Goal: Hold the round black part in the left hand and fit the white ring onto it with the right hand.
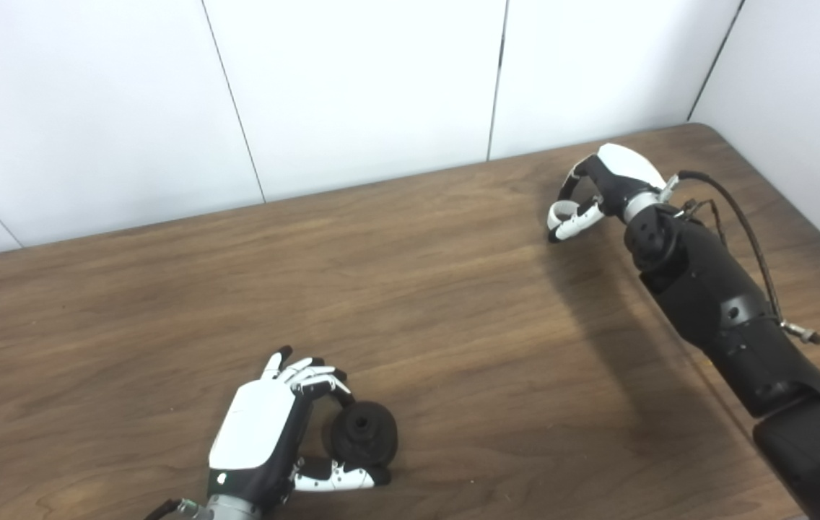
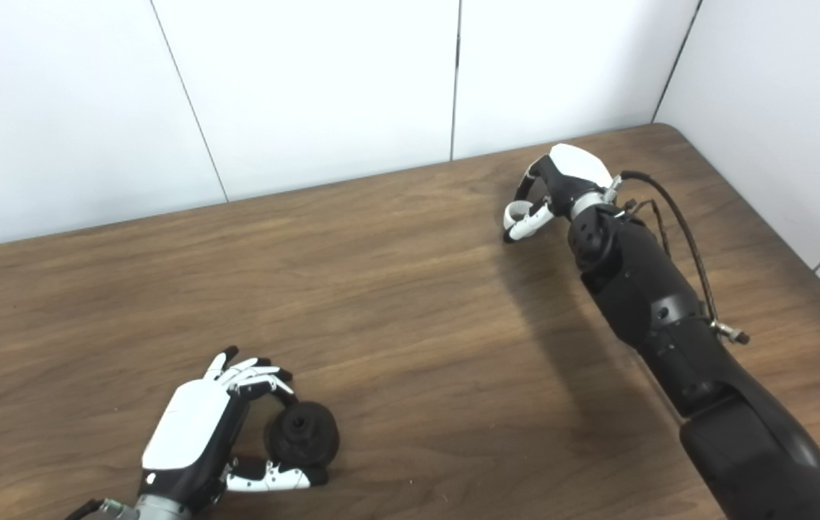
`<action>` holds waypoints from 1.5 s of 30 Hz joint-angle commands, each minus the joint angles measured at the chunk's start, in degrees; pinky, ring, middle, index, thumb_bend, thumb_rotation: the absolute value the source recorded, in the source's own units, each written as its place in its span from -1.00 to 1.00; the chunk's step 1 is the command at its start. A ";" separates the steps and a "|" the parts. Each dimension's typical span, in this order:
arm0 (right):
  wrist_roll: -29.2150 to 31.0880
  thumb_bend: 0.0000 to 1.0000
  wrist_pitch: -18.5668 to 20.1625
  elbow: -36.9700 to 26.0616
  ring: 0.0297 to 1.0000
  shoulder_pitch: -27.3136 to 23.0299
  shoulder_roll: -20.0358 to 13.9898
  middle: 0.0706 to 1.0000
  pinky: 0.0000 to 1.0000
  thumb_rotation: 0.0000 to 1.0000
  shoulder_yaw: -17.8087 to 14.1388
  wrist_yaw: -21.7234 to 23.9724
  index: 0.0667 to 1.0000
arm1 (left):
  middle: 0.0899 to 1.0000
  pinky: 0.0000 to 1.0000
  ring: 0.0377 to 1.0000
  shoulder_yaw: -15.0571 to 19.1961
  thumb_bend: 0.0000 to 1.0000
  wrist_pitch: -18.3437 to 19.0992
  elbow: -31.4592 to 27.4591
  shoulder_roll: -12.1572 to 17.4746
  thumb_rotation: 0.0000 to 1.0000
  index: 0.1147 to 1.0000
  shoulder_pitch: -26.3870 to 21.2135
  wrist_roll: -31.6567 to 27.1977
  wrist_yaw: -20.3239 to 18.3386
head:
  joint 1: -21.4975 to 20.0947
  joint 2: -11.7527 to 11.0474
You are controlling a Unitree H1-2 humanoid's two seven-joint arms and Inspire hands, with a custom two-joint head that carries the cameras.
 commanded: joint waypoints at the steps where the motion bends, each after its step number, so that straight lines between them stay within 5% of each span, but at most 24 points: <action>1: -0.33 0.04 0.28 -1.38 0.90 -0.86 -2.22 0.68 0.82 -0.74 -0.70 -0.78 -0.10 | 0.45 1.00 0.71 0.36 0.04 1.04 -0.06 1.05 -0.89 -0.16 0.63 1.12 -0.81 | -0.05 0.05; 15: -0.67 0.04 -3.84 -10.37 0.89 -0.14 -3.35 0.67 0.81 -0.74 2.09 1.64 -0.10 | 0.45 1.00 0.71 0.11 0.04 1.25 -0.23 0.91 -0.89 -0.16 0.56 1.77 -1.09 | 0.38 0.16; 29: -4.77 0.04 -2.37 -34.42 0.88 1.06 -0.95 0.64 0.75 -0.73 7.80 13.38 -0.10 | 0.45 1.00 0.70 -0.87 0.05 2.46 -0.73 -0.64 -0.90 -0.16 0.68 3.57 -1.72 | 3.77 0.62; 45: -4.23 0.05 -2.98 -52.13 0.87 6.22 5.04 0.63 0.64 -0.73 10.61 25.68 -0.10 | 0.47 1.00 0.71 -2.97 0.04 5.41 -0.65 -3.09 -0.90 -0.16 0.53 5.53 -2.35 | 11.45 2.30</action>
